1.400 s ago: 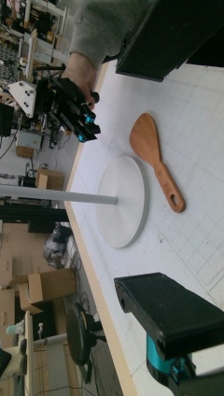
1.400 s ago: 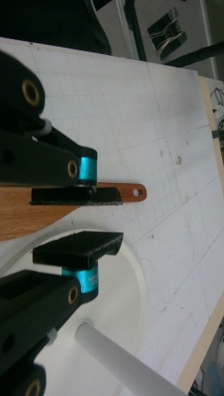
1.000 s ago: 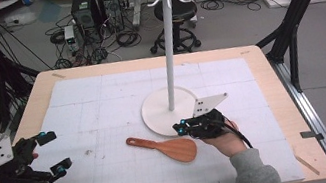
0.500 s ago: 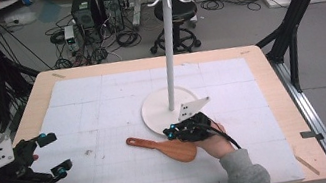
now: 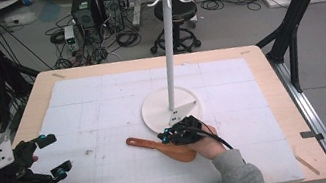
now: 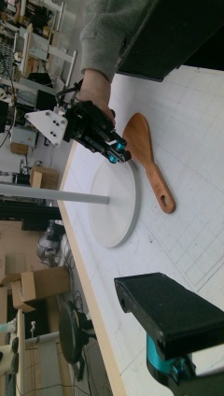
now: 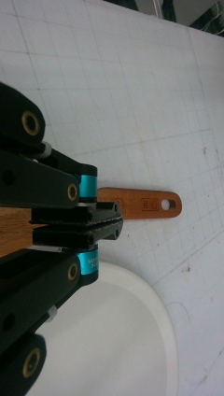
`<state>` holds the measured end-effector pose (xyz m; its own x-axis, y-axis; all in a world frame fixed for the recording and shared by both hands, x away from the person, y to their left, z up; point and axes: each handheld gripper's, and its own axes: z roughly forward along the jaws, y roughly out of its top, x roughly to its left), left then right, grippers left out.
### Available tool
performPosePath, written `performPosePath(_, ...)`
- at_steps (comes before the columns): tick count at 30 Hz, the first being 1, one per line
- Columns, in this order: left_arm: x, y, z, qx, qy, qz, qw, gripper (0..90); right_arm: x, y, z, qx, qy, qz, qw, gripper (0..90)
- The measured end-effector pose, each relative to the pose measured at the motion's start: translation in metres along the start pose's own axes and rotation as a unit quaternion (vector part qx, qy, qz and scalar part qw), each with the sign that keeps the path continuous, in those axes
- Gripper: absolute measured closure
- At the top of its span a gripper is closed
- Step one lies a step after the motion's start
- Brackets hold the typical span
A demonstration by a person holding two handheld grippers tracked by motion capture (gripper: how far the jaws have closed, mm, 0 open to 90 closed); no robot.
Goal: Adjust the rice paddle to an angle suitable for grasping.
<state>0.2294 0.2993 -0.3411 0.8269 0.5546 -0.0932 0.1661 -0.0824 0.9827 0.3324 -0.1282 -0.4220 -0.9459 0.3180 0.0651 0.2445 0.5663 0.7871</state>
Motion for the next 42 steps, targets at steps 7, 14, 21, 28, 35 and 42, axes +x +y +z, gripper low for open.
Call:
performPosePath(7,0.000,-0.001,-0.001,-0.002,0.002,-0.002,1.0000,1.8,-0.002,0.000,0.011,0.012,-0.007,0.002,0.9999,89.2)
performPosePath(14,0.001,-0.001,-0.003,-0.005,0.008,0.000,1.0000,1.8,-0.003,-0.001,0.021,0.030,-0.006,-0.009,0.9995,89.2)
performPosePath(21,0.001,-0.001,-0.004,-0.005,0.009,-0.001,0.9999,1.8,-0.004,-0.001,0.022,0.031,-0.013,-0.007,0.9994,88.6)
performPosePath(28,0.001,-0.002,-0.003,-0.003,0.009,-0.003,1.0000,1.8,-0.007,0.000,0.026,0.030,-0.014,-0.008,0.9994,88.6)
performPosePath(35,0.001,-0.003,-0.004,-0.002,0.010,-0.002,0.9999,1.8,-0.008,0.001,0.033,0.038,-0.013,-0.013,0.9991,88.7)
performPosePath(42,0.001,-0.004,-0.003,0.001,0.010,-0.005,0.9999,1.8,-0.011,0.000,0.037,0.042,-0.009,-0.010,0.9990,89.2)
